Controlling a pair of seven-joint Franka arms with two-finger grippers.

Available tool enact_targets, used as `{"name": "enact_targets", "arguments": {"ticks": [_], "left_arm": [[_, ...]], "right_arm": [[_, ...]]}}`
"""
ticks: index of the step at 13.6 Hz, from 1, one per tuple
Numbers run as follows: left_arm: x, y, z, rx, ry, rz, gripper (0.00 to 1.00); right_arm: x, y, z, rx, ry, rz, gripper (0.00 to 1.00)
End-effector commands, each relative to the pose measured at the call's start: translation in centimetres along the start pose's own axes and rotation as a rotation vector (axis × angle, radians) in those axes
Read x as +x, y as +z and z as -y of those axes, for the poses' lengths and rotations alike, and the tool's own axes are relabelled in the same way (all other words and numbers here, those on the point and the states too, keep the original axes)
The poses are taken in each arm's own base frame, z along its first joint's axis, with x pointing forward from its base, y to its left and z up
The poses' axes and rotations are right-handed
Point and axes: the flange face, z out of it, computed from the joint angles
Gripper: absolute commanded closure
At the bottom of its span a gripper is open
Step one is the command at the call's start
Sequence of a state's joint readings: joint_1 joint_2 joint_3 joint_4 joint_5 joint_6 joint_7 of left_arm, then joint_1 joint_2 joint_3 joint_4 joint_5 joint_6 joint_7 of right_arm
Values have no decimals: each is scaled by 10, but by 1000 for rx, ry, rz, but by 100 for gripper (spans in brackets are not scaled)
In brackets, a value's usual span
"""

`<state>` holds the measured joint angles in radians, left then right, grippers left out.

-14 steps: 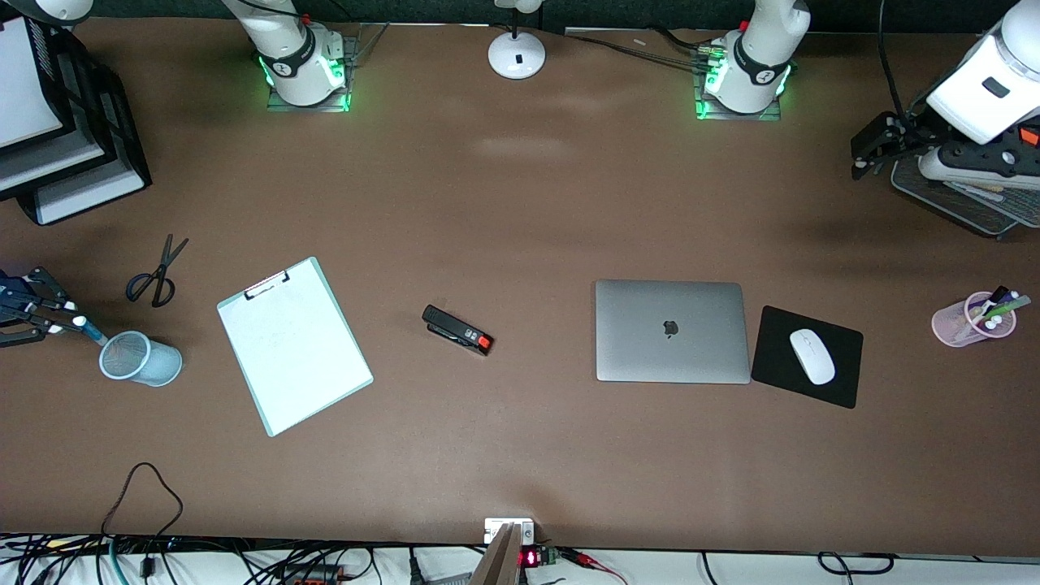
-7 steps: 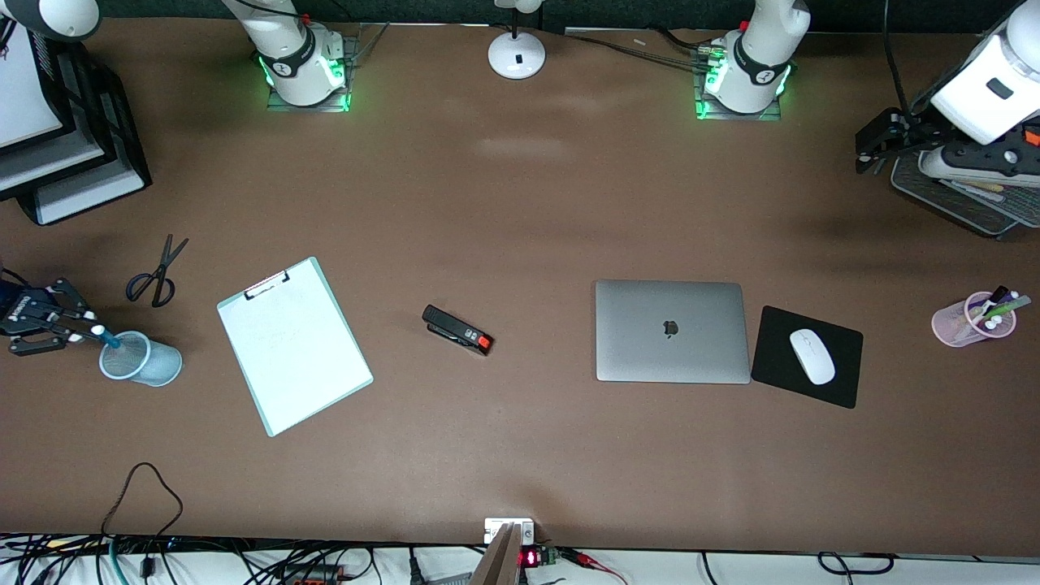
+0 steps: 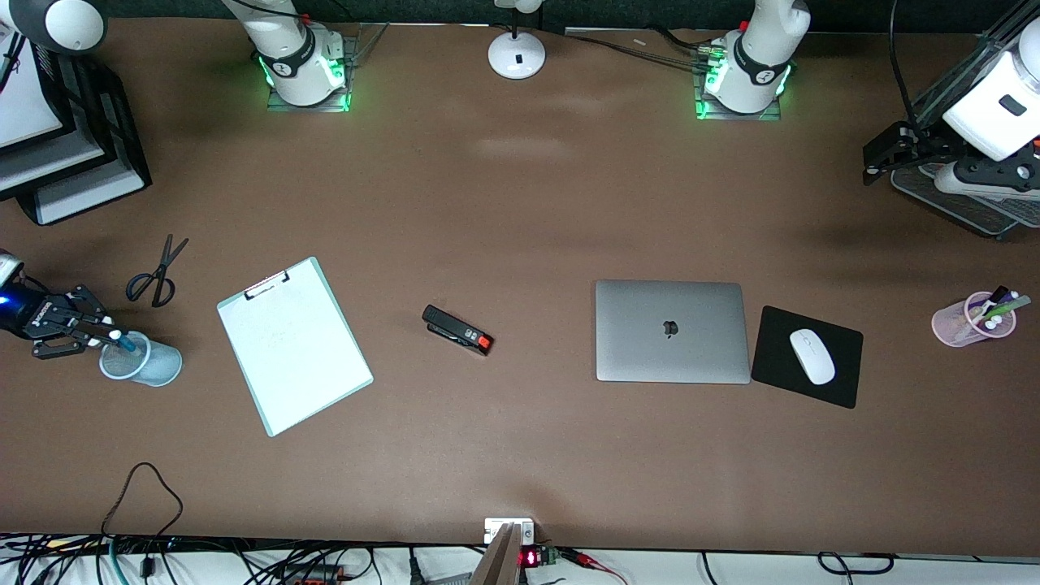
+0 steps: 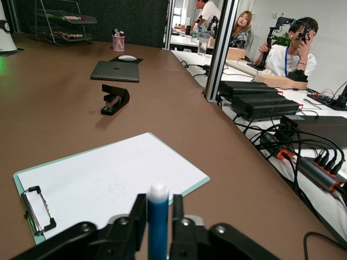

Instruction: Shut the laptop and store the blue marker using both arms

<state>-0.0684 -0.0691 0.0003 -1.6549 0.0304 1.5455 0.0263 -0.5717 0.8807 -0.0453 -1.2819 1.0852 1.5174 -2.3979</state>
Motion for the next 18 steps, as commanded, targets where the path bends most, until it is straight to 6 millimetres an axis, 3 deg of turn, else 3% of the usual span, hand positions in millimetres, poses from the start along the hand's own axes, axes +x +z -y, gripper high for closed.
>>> {"name": "enact_targets", "arguments": {"ticks": [1,3,7,9,11,14,16,18], "left_arm": [[4,-7,-4,-1,19,-10,0],[4,-7,-5,-1,20,-10,0],[4,-6,-2,-1,14,-7,0],[4,-6,-4,1,19,-5,0],[4,-6,-6,1,23,-5,0],[3,-6,-4,1,20,-4,0],[3,-6,-5,1,22,-4,0],[3,-6,-5,1,22,-4,0]], "right_arm": [[3,-15,-5,-40,-8,-9,0],[10,-20,-9,-53,-8,7,0],[53,-26,-17,-3,173,85,0],[98,-21,-27,24,197,151,0],[125,-20,-31,32,287,214,0],[193,-15,-38,17,374,337,0],[224,-2,-41,16,445,389,0],[274,12,-44,-21,461,477,0]]}}
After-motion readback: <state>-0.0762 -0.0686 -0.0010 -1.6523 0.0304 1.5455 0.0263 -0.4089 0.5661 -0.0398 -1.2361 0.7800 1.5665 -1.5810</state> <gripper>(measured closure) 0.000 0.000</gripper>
